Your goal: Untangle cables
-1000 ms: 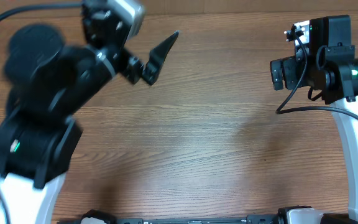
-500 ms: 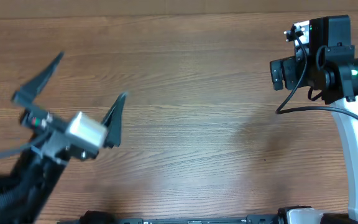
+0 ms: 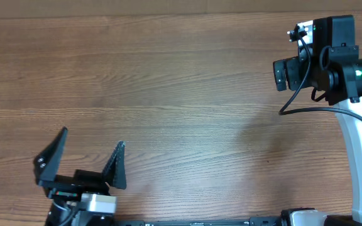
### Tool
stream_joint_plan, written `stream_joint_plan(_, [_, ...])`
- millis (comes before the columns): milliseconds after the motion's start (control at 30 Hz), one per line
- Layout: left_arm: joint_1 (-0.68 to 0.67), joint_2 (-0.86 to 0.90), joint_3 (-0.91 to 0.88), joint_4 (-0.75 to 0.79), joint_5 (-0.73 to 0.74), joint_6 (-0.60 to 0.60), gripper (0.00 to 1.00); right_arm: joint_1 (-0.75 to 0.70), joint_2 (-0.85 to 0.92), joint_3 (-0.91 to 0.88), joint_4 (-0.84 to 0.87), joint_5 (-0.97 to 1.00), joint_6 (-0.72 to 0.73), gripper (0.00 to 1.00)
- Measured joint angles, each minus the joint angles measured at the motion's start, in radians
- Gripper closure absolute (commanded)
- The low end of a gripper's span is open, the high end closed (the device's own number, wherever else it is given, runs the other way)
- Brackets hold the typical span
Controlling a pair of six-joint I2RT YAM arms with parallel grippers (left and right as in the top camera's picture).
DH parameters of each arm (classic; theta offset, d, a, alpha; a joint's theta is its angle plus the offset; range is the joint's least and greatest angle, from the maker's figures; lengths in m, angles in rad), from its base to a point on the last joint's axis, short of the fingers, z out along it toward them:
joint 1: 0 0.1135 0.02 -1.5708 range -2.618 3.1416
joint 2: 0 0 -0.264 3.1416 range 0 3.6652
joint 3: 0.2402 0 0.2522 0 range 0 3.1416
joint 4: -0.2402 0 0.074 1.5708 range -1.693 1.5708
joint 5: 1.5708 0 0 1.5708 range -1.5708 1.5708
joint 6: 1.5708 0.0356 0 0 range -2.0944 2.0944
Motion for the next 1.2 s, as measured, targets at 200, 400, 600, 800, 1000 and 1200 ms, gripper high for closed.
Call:
stream_joint_plan(200, [0.0,-0.13,-0.216,0.142,0.003,-0.069,0.0,0.0,0.0,0.0,0.001,0.0,0.0,0.0])
stream_joint_plan(400, [0.0,-0.13,-0.319,0.21,0.003,-0.156,0.0,0.0,0.0,0.0,0.0,0.0,0.0,0.0])
stream_joint_plan(600, [0.0,-0.13,-0.397,0.288,-0.026,-0.185,0.0,0.0,0.0,0.0,0.0,0.0,0.0,0.0])
stream_joint_plan(800, [0.0,-0.132,-0.515,0.462,-0.154,-0.185,0.0,0.0,0.0,0.0,0.0,0.0,0.0,0.0])
stream_joint_plan(1000, [0.0,-0.132,-0.606,0.535,-0.216,-0.185,0.0,0.0,0.0,0.0,0.0,0.0,0.0,0.0])
stream_joint_plan(1200, [0.012,-0.132,-0.64,0.537,-0.287,-0.183,0.0,0.0,0.0,0.0,0.0,0.0,0.0,0.0])
